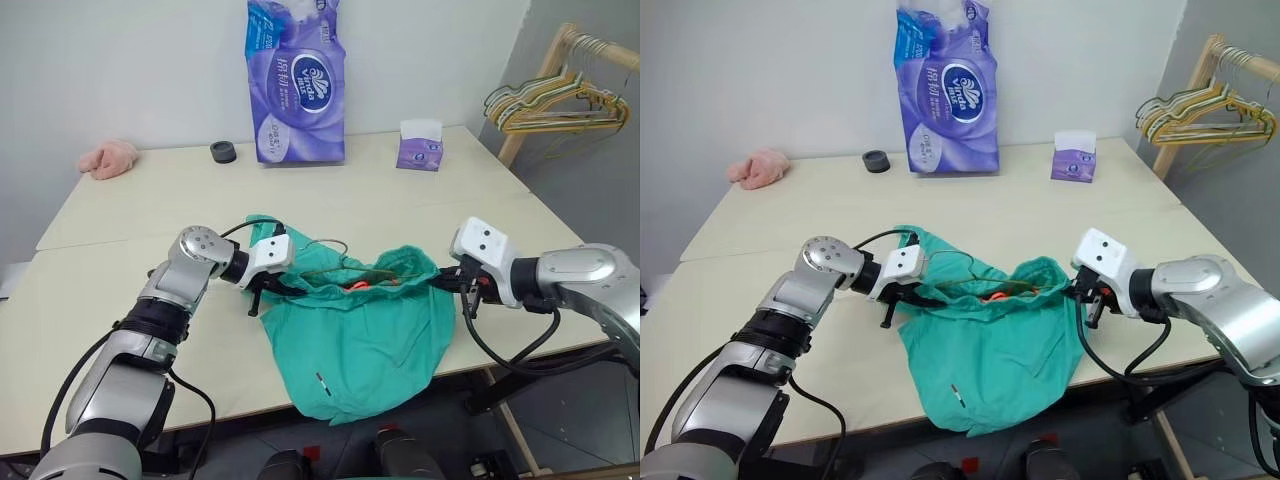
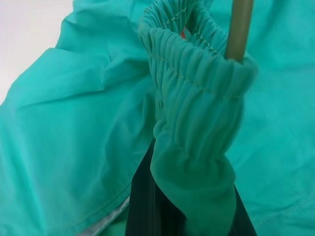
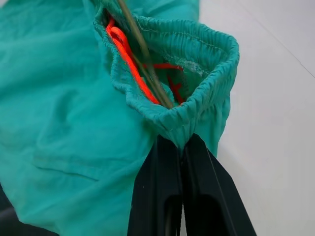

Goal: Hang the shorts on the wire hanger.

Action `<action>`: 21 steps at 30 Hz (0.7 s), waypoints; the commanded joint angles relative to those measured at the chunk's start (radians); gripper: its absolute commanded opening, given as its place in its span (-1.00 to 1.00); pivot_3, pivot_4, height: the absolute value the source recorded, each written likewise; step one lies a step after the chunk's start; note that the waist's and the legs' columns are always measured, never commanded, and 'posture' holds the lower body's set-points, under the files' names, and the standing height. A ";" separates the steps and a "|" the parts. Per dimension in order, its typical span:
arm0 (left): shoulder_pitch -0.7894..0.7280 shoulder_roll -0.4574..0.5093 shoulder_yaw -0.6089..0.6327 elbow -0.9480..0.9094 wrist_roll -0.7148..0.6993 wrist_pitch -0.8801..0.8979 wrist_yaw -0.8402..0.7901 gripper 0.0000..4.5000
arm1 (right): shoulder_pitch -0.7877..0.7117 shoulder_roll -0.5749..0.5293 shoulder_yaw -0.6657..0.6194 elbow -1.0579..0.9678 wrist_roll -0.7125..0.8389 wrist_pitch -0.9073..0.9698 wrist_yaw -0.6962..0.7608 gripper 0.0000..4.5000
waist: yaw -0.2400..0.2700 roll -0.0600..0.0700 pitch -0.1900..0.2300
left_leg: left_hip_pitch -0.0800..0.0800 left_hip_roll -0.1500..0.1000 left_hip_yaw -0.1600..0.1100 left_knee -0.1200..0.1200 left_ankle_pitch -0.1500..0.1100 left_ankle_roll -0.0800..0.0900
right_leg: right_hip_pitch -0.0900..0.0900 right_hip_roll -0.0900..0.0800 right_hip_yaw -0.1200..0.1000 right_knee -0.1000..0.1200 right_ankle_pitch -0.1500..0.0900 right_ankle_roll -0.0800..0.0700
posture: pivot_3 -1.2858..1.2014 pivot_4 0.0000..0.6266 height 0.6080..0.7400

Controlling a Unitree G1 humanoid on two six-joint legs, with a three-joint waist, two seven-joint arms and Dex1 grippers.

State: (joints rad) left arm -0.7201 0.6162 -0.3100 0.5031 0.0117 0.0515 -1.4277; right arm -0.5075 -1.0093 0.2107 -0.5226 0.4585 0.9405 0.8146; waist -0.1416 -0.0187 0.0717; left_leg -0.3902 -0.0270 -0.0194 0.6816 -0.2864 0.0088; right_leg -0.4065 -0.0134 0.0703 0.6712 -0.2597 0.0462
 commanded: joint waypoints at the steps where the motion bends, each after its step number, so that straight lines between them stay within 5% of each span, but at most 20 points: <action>1: -0.001 -0.006 0.000 -0.042 0.002 -0.016 0.012 -1.00 | -0.036 -0.016 -0.005 -0.017 -0.042 -0.052 0.031 -0.98 | 0.001 0.000 0.000 | 0.000 0.000 0.000 0.000 0.000 0.000 | 0.000 0.000 0.000 0.000 0.000 0.000 | -0.13 -0.83 1.00; 5: 0.006 -0.017 -0.007 -0.047 0.010 -0.017 0.021 -1.00 | -0.028 -0.027 0.001 -0.045 -0.080 -0.081 0.047 -0.68 | 0.001 0.000 0.000 | 0.000 0.000 0.000 0.000 0.000 0.000 | 0.000 -0.001 -0.001 0.000 0.000 0.000 | -0.13 -0.82 1.00; 15: 0.005 -0.051 -0.019 -0.051 0.026 -0.019 0.045 -1.00 | 0.004 -0.044 -0.033 -0.099 -0.096 -0.085 0.076 0.85 | 0.001 0.000 0.000 | 0.000 0.000 -0.001 0.000 0.000 0.000 | 0.000 -0.001 -0.001 0.000 0.000 0.000 | -0.14 -0.82 1.00; 21: 0.017 -0.045 -0.020 -0.066 0.024 -0.017 0.046 -1.00 | 0.172 -0.121 -0.184 -0.120 -0.068 -0.059 0.094 0.85 | 0.002 0.000 0.000 | -0.002 0.000 -0.002 0.000 0.000 0.000 | 0.000 -0.001 -0.002 -0.002 0.000 0.000 | -0.14 -0.82 1.00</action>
State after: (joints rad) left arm -0.6970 0.5647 -0.3382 0.4722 0.0425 0.0423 -1.3849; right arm -0.3398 -1.1173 0.0886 -0.6238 0.3779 0.8760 0.9135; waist -0.1392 -0.0188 0.0716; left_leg -0.3920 -0.0274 -0.0209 0.6816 -0.2864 0.0088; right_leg -0.4065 -0.0149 0.0685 0.6694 -0.2595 0.0460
